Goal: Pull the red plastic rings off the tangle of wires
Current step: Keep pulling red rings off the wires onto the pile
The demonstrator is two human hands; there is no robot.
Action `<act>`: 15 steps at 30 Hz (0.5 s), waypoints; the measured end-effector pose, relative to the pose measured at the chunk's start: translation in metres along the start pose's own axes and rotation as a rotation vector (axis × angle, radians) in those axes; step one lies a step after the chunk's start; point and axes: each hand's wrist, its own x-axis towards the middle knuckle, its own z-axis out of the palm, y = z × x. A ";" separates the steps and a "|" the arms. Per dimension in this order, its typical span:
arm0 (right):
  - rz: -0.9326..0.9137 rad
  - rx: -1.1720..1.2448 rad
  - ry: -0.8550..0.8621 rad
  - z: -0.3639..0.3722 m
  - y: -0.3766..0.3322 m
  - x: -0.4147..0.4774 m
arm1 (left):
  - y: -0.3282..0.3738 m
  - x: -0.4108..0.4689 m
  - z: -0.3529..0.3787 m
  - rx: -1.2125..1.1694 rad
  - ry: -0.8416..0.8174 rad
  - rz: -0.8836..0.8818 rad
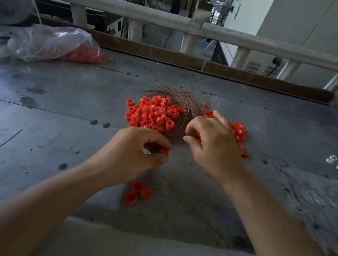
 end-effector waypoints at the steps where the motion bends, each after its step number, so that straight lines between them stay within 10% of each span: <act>1: 0.005 0.009 0.019 -0.001 0.000 0.000 | 0.000 0.000 0.000 0.004 0.002 -0.005; 15: -0.063 0.060 0.070 -0.010 -0.002 -0.001 | 0.008 0.000 -0.009 -0.026 0.149 0.079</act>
